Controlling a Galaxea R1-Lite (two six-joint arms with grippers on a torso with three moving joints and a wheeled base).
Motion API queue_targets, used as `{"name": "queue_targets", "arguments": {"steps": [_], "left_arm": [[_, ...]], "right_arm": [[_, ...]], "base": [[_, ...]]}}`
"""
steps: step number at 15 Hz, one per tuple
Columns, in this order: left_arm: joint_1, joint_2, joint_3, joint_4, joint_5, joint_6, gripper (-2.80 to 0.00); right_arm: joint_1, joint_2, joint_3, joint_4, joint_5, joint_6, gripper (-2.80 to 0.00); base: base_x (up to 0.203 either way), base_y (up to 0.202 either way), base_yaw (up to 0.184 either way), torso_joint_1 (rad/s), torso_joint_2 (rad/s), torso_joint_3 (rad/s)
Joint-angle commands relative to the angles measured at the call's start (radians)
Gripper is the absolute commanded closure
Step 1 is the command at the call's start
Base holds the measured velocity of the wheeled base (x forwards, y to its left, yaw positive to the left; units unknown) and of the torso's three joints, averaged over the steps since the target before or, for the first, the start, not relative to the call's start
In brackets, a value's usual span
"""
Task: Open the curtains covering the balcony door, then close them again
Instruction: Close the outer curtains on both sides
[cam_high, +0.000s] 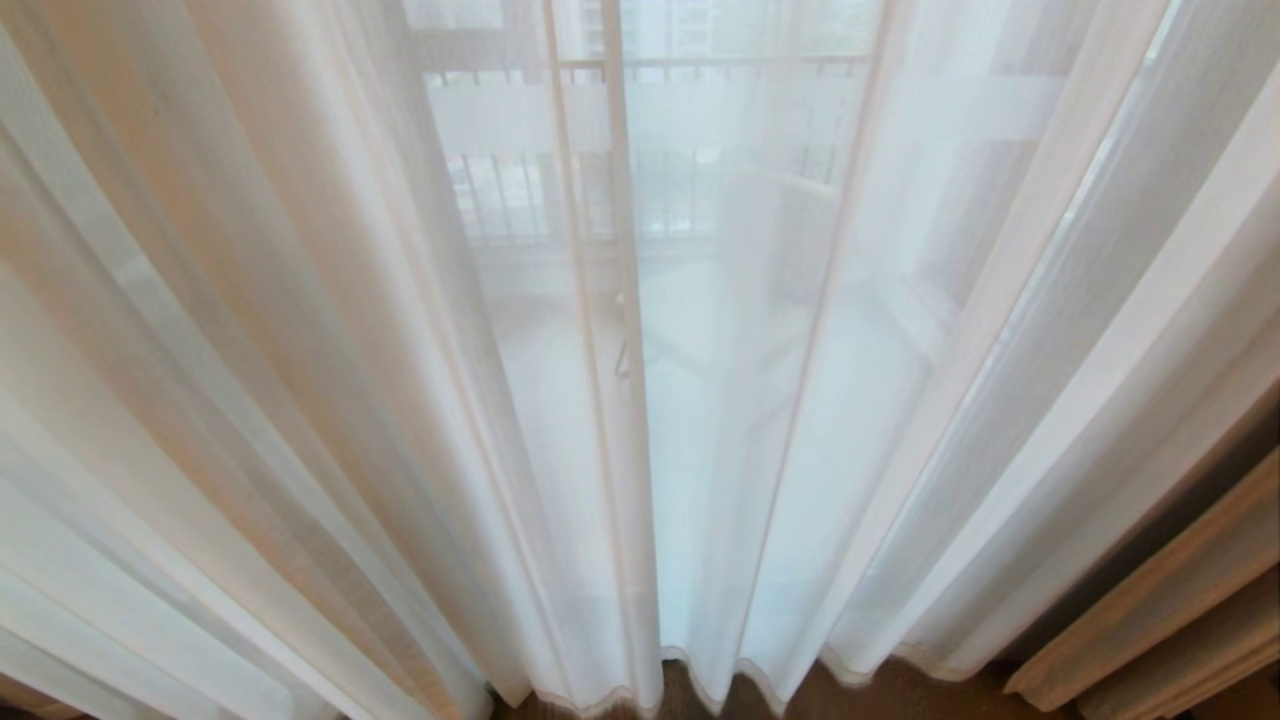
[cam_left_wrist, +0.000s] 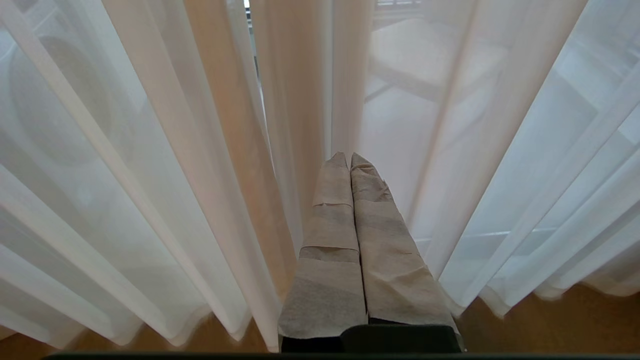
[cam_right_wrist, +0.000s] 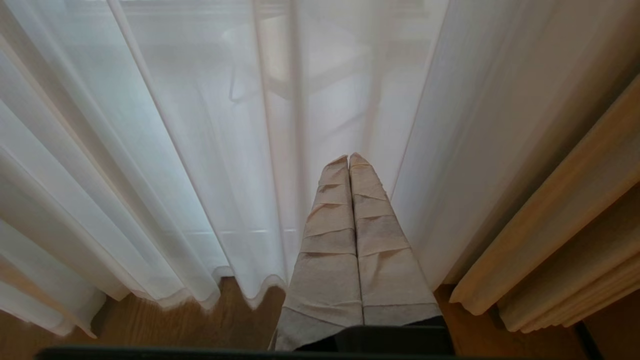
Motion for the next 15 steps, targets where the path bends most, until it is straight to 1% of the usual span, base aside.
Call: {"name": "queue_targets", "arguments": {"steps": [1,15], "left_arm": [[0.0,-0.003,0.0,0.0,0.0,0.0,0.0],[0.0,-0.003,-0.002,0.006,-0.001,0.001,0.0]], "right_arm": [[0.0,0.001,0.0,0.0,0.001,0.0,0.0],[0.0,0.001,0.0,0.0,0.001,0.0,0.0]], "base": [[0.0,0.0,0.0,0.0,0.0,0.0],[0.0,0.0,0.0,0.0,0.0,0.0]]}}
